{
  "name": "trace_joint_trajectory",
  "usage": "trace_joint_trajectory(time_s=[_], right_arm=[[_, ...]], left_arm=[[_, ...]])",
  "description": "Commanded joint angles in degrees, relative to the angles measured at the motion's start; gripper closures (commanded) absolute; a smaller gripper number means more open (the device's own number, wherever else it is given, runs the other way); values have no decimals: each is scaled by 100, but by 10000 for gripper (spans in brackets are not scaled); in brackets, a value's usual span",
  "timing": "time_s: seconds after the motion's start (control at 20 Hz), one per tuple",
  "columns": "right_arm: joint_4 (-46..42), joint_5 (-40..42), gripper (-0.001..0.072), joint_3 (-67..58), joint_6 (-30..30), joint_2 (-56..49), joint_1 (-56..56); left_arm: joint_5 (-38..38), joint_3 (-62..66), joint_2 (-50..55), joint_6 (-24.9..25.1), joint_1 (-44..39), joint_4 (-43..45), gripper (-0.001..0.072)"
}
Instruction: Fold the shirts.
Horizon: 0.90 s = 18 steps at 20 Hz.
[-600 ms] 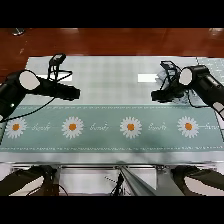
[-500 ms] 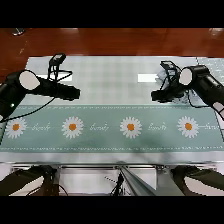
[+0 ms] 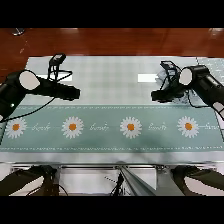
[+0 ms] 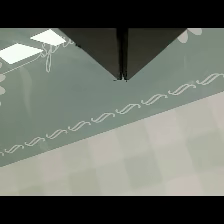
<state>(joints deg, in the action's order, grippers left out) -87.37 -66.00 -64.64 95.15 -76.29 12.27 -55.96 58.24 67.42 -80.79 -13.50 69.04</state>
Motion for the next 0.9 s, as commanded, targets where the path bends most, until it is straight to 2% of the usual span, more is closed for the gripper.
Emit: trace_joint_trajectory(time_s=[0.0,0.15,0.25,0.3,0.35,0.4,0.45,0.5,0.55,0.65,0.7,0.85], right_arm=[[11,39,686,2,15,-2,4],[-79,533,686,2,13,-2,2],[-461,1117,684,2,15,-2,2],[-855,1445,595,2,103,-4,2],[-1416,1875,177,2,590,-20,-11],[-2109,2275,75,2,1231,-35,-52],[-2776,2649,75,0,1880,-48,-166],[-3279,3045,75,-11,2529,-96,-372],[-3460,3261,76,-107,2914,-212,-658],[-3250,3217,76,-470,2973,-662,-1279],[-3016,3187,77,-651,2835,-925,-1550],[-1565,2857,77,-1213,1650,-1790,-2124]], left_arm=[[4,-2,2,0,7,0,686],[2,-2,2,0,-11,0,686],[269,-2,28,0,-11,0,686],[599,-2,52,9,-9,7,683],[946,-2,92,20,-9,79,600],[1403,-2,149,20,-9,225,293],[1779,-2,199,-7,-2,354,11],[2087,-2,234,-2,50,461,0],[2306,0,267,0,129,520,1],[2520,-2,306,-2,348,516,1],[2538,-2,323,-2,452,516,1],[2529,-2,365,-2,688,516,2]])
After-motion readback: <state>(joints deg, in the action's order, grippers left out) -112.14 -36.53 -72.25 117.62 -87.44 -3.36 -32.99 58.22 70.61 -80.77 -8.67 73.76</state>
